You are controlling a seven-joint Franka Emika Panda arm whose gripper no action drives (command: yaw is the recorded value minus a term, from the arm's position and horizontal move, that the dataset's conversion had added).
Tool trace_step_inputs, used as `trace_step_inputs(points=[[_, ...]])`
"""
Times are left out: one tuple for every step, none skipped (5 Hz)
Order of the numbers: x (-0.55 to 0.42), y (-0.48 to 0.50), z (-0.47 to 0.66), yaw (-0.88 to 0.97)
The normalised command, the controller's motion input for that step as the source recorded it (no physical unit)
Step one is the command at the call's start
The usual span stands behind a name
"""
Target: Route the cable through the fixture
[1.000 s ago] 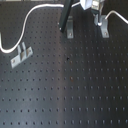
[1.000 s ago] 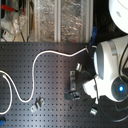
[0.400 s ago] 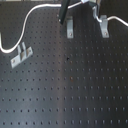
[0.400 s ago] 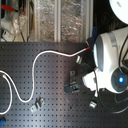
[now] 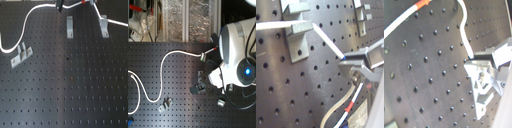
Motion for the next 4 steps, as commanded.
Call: trace_step_inputs(points=[[-0.547, 0.125, -0.17, -0.40], [-0.339, 0.256, 0.08, -0.48], [-0.108, 0.355, 0.00, -0.21], [-0.010, 0.010, 0.00, 0.00]])
